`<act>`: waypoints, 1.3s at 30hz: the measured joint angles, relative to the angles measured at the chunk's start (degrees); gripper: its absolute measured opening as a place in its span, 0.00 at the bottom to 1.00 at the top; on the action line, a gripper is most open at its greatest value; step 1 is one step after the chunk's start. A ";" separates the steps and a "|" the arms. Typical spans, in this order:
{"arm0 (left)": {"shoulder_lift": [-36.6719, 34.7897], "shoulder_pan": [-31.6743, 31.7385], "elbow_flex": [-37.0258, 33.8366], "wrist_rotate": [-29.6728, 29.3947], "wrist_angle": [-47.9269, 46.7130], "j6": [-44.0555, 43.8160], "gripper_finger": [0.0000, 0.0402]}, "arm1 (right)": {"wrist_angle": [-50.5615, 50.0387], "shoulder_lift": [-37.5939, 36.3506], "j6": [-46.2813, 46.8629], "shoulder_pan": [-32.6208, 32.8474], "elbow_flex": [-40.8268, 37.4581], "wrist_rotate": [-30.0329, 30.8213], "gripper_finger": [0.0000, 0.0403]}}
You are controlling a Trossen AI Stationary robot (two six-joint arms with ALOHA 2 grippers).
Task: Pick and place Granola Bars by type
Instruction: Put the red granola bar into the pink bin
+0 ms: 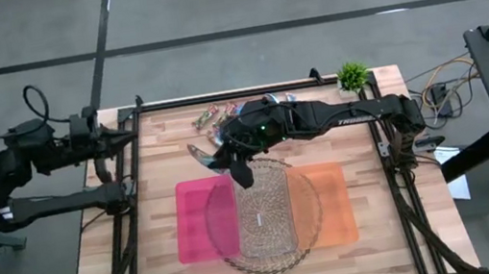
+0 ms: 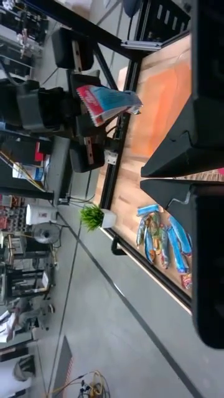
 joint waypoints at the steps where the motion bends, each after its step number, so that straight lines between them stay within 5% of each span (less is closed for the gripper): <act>1: 0.11 0.00 0.00 0.00 -0.03 0.04 0.00 | 0.45 0.00 0.44 0.00 0.00 0.15 0.11; 20: 0.16 0.00 0.00 0.00 -0.01 0.33 0.00 | 4.93 2.90 2.25 0.00 -0.93 1.71 0.11; 39: 0.38 0.00 -0.02 0.00 -0.03 0.02 0.00 | 2.94 17.86 5.52 0.02 5.22 -10.66 0.11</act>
